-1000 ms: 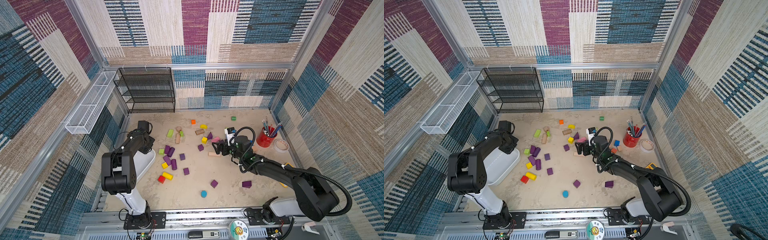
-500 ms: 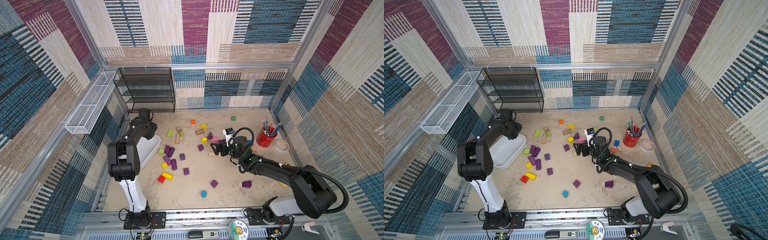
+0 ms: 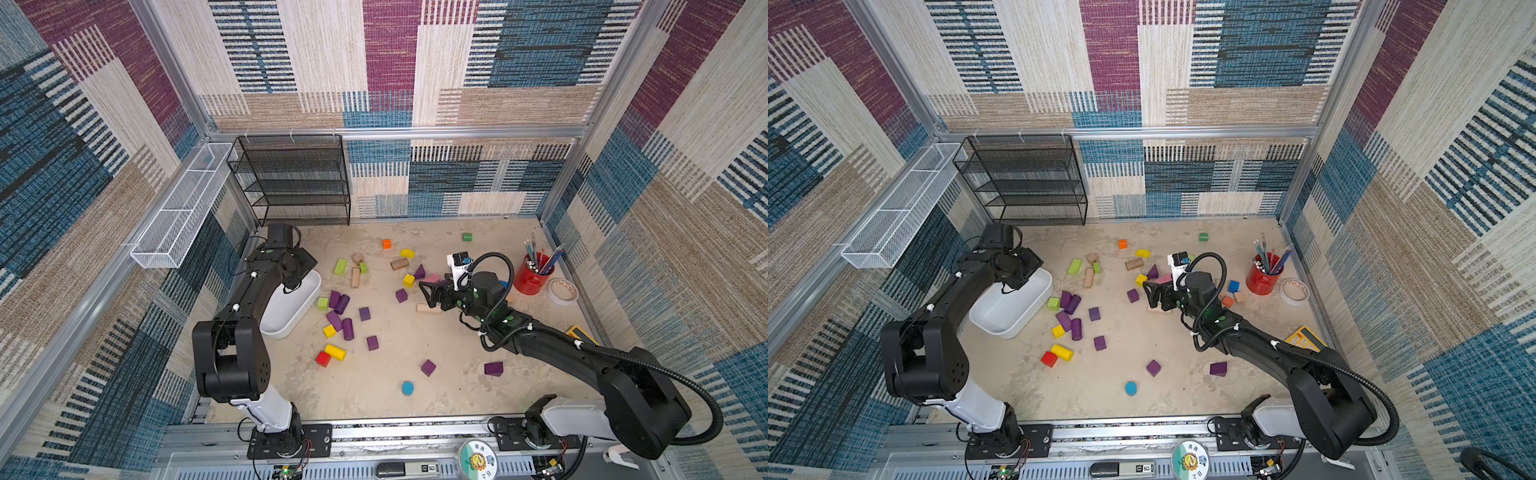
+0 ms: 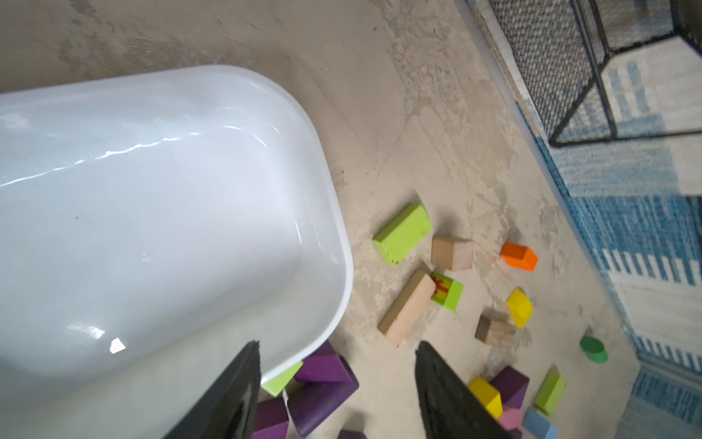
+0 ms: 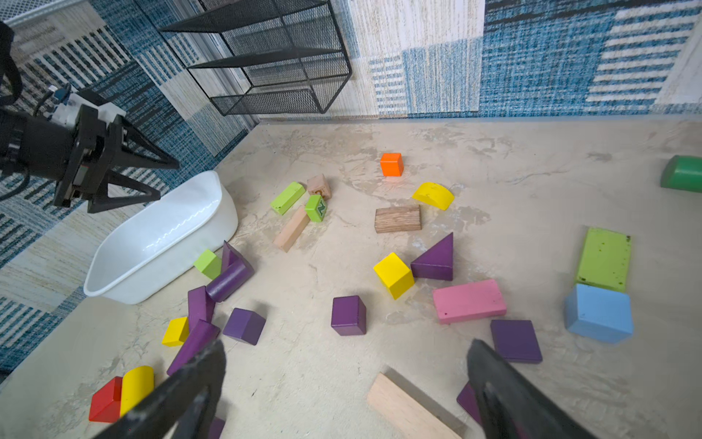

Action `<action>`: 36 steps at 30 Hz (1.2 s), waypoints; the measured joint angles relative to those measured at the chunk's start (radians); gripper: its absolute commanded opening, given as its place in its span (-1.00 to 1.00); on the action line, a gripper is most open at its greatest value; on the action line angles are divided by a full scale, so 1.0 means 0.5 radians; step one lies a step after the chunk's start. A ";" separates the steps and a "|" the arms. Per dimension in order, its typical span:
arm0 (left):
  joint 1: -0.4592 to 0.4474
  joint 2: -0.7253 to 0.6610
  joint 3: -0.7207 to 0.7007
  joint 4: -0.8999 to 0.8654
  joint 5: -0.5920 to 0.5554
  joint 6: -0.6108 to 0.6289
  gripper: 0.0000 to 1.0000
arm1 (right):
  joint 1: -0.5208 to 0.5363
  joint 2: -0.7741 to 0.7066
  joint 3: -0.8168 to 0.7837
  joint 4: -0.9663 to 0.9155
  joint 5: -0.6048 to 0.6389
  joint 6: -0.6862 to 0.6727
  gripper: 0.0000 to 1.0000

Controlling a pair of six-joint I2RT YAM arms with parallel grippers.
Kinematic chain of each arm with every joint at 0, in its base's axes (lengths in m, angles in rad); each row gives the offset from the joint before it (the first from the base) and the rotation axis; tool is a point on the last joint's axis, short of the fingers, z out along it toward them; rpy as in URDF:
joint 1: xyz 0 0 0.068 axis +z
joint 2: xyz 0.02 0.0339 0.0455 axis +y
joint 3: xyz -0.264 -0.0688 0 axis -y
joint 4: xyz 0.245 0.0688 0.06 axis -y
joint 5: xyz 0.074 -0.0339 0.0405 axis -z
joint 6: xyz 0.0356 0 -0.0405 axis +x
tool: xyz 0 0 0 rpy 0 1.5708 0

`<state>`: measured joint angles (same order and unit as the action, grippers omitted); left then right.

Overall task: Pick purple bricks into the storage bin
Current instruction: Move the storage box to the center of the board.

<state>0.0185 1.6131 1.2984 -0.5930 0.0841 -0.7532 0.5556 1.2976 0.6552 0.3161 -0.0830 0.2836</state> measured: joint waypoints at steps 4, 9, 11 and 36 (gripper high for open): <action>-0.079 -0.175 -0.096 -0.074 0.020 0.212 0.33 | 0.007 -0.040 0.011 -0.098 0.069 0.024 0.99; -0.257 -0.296 -0.105 -0.214 0.000 0.490 0.32 | 0.008 -0.108 0.011 -0.183 0.121 0.039 0.99; -0.346 -0.322 -0.086 -0.278 -0.028 0.597 0.31 | 0.008 -0.114 0.011 -0.213 0.134 0.049 0.99; -1.129 -0.381 -0.316 -0.557 -0.524 0.510 0.21 | 0.008 -0.173 -0.066 -0.558 0.096 0.127 0.99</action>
<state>-0.5461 1.4227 1.1404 -0.8715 -0.1780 -0.4984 0.5598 1.2110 0.6220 0.0372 -0.0349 0.3470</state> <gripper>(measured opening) 0.610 0.995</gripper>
